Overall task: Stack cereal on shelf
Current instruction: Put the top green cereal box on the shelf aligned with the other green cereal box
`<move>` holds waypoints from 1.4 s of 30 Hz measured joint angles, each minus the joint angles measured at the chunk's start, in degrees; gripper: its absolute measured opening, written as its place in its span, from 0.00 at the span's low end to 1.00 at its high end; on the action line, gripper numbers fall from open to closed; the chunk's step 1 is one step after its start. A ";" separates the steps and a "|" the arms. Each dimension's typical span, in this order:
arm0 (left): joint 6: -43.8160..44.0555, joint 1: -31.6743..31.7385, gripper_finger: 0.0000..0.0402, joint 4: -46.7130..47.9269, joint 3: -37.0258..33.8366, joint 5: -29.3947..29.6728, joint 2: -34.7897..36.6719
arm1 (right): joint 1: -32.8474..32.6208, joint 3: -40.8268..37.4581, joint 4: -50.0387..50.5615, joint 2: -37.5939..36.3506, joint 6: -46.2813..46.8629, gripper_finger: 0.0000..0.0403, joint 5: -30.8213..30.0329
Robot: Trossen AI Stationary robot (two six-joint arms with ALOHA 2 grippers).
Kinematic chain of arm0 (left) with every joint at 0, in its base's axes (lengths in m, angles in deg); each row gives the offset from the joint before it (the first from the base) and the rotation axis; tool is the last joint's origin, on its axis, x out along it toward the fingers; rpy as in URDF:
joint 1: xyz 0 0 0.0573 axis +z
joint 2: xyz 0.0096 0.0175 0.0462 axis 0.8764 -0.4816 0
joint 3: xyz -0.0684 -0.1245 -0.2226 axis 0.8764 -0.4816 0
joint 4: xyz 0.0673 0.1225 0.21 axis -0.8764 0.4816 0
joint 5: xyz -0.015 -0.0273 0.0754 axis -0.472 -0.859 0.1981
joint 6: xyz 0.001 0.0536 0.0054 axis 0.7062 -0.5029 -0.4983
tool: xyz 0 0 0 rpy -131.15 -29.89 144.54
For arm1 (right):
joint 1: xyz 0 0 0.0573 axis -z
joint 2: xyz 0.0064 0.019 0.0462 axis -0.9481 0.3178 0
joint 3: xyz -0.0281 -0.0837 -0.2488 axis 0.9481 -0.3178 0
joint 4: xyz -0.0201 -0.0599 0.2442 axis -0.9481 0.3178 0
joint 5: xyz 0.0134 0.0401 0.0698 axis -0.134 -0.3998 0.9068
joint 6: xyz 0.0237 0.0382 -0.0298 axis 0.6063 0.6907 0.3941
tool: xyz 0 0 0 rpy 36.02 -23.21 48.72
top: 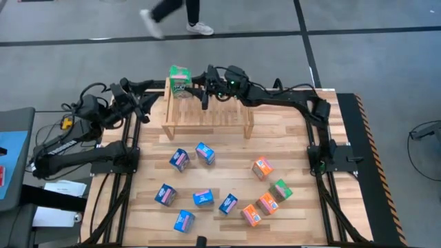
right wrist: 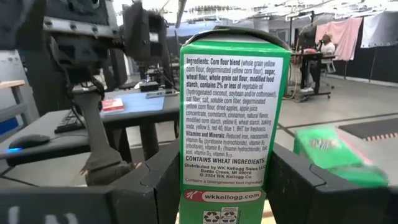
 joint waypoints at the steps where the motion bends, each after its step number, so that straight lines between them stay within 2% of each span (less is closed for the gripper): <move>1: 0.08 0.48 0.75 0.12 0.00 -0.47 0.00 | 0.13 0.35 -0.12 0.67 0.00 0.52 0.02; 14: 1.57 6.05 0.75 1.01 0.00 -2.30 -0.04 | 1.13 4.41 -0.05 7.10 0.15 0.52 2.57; 24: 1.63 7.84 0.75 3.05 0.00 -3.94 -0.07 | 1.93 4.39 0.83 7.18 -2.64 0.52 3.26; 42: 1.63 8.41 0.75 3.01 -0.02 -3.53 -1.16 | 2.44 4.39 2.25 7.16 -6.06 0.52 3.04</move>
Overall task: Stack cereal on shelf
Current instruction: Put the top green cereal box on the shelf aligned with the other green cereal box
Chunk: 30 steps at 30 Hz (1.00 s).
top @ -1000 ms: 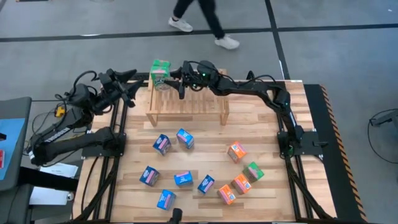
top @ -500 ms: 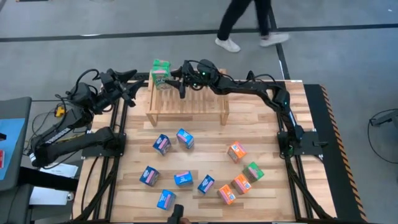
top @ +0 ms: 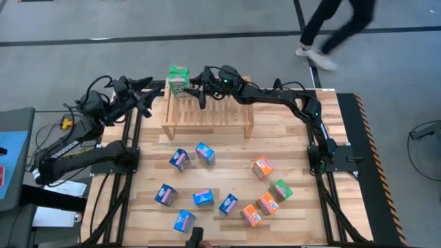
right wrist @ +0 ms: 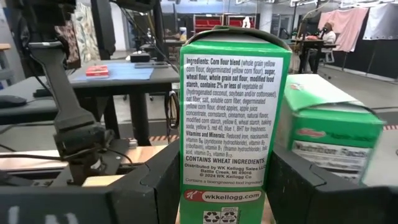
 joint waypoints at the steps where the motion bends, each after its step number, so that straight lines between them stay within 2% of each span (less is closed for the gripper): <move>1: 0.00 0.00 0.75 0.02 0.00 0.00 -0.04 | 0.07 0.00 0.00 0.00 0.00 0.52 0.00; 12: -0.07 -0.02 0.75 -0.13 -0.01 0.00 -0.03 | -0.10 0.05 -1.84 0.64 -0.29 0.52 0.00; 19: -0.04 -0.02 0.75 -0.13 0.00 0.04 -0.03 | 0.01 -0.02 -4.20 3.02 2.89 0.52 -0.47; 30: -0.28 -0.02 0.75 -0.12 -0.01 0.14 -0.03 | 0.55 0.00 -5.87 3.62 1.29 0.52 -0.35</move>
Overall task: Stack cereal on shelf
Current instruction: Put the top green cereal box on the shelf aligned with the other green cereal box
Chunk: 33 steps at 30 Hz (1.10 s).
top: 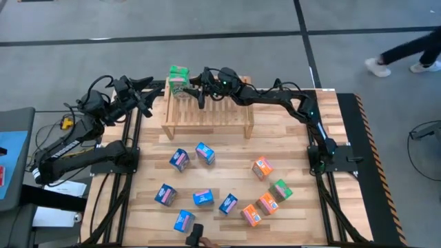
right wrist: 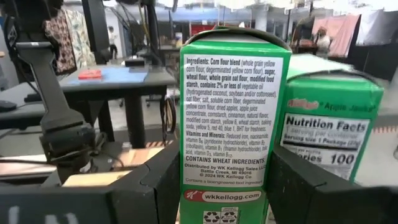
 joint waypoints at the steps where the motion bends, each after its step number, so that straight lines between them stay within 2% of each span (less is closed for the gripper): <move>1: 0.00 0.00 0.75 -0.01 0.01 0.01 0.00 | 0.00 -0.01 0.15 0.11 0.19 0.52 0.02; 33: 0.17 0.00 0.75 0.00 0.01 0.07 0.00 | -0.13 0.00 0.45 0.18 -1.28 0.52 0.24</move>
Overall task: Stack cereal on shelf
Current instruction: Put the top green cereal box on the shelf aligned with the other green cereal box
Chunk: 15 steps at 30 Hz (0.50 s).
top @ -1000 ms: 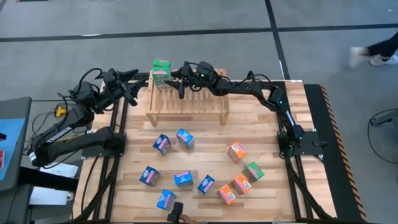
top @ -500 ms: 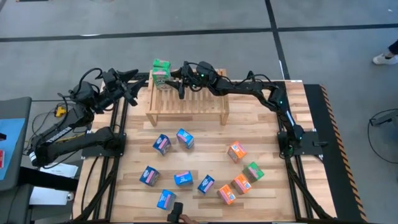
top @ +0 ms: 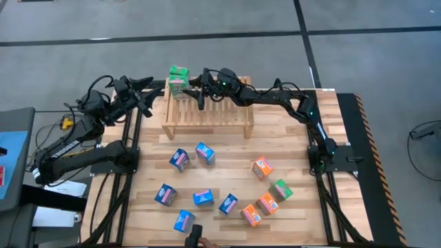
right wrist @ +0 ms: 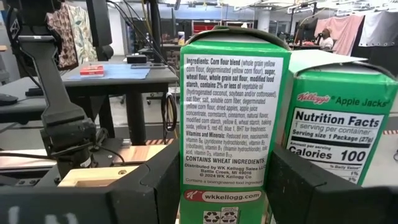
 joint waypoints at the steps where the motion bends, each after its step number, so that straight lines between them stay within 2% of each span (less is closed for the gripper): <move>1: 0.00 0.00 0.75 0.01 -0.01 0.00 -0.01 | 0.00 0.00 0.02 0.00 -0.02 0.52 0.00; 15: 0.00 0.02 0.75 0.01 0.00 0.45 -0.02 | 0.00 0.00 -1.31 -0.07 -0.02 0.52 -0.04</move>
